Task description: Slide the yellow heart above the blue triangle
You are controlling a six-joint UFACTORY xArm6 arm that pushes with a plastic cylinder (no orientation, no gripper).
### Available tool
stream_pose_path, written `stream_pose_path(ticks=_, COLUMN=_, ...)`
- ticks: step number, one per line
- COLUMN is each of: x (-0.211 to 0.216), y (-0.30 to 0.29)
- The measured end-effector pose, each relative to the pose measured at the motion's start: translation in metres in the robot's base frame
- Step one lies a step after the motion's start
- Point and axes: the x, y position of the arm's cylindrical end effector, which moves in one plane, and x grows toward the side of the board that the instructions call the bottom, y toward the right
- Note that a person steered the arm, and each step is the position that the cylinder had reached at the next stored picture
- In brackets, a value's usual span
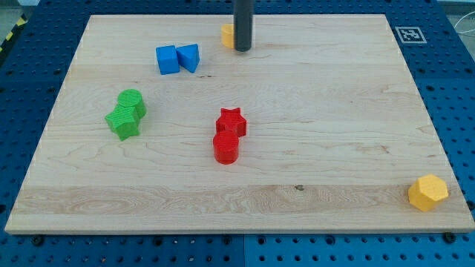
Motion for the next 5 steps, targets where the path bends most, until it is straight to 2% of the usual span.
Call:
stream_pose_path(ticks=3, x=-0.008, y=0.044)
stream_pose_path(ticks=4, x=-0.033, y=0.019)
stream_pose_path(ticks=5, x=-0.037, y=-0.007)
